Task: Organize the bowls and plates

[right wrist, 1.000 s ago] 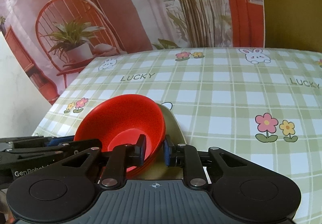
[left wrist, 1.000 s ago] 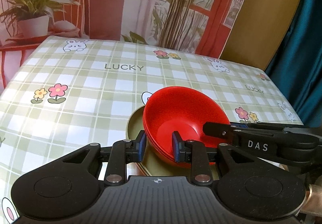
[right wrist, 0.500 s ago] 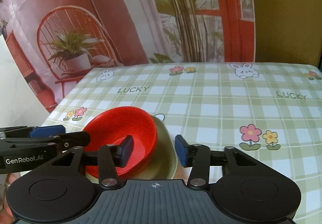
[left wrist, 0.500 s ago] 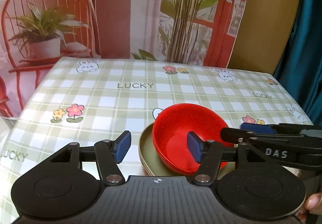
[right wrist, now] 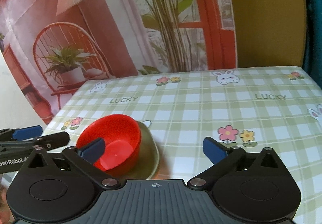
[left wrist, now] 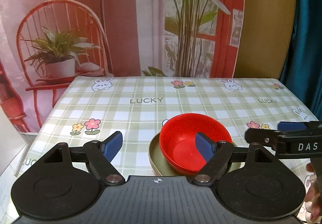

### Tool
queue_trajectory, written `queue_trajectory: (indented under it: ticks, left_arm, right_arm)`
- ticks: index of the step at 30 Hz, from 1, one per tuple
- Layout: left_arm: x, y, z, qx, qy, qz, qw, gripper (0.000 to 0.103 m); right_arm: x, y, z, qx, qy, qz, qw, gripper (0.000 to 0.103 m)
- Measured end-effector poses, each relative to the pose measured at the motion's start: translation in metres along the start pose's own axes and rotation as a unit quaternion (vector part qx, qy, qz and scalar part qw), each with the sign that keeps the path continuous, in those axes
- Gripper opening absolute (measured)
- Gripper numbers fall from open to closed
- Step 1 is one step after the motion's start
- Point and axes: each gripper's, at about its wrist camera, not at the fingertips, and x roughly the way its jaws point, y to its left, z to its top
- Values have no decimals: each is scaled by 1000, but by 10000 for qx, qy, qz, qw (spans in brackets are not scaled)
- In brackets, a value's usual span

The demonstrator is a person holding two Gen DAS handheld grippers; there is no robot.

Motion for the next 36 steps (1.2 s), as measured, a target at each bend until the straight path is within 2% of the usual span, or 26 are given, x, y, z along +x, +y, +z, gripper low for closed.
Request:
queue_trajectory:
  ticks: [4, 11, 16, 21, 28, 36]
  left_arm:
    - [-11, 0, 3, -128, -151, 77, 9998, 81]
    - [-58, -3, 28, -32, -798, 238, 9965, 81]
    - [-100, -10, 53, 91, -1375, 532, 9890, 81]
    - [-140, -12, 79, 134, -1758, 471, 9832, 82]
    - [-182, -15, 97, 72, -2079, 423, 9772, 84]
    - [-205, -22, 96, 80, -2202, 463, 9743, 87]
  right_arm:
    - [-15, 3, 2, -126, -99, -165, 9997, 103]
    - [-64, 9, 28, -320, -671, -376, 9965, 103]
    - [-107, 17, 53, -414, -1139, -397, 9918, 103]
    - [-155, 23, 74, -401, -1667, -353, 9846, 103]
    - [-207, 31, 91, -360, -2134, -340, 9757, 103]
    - [-232, 39, 91, -412, -2301, -310, 9718, 103]
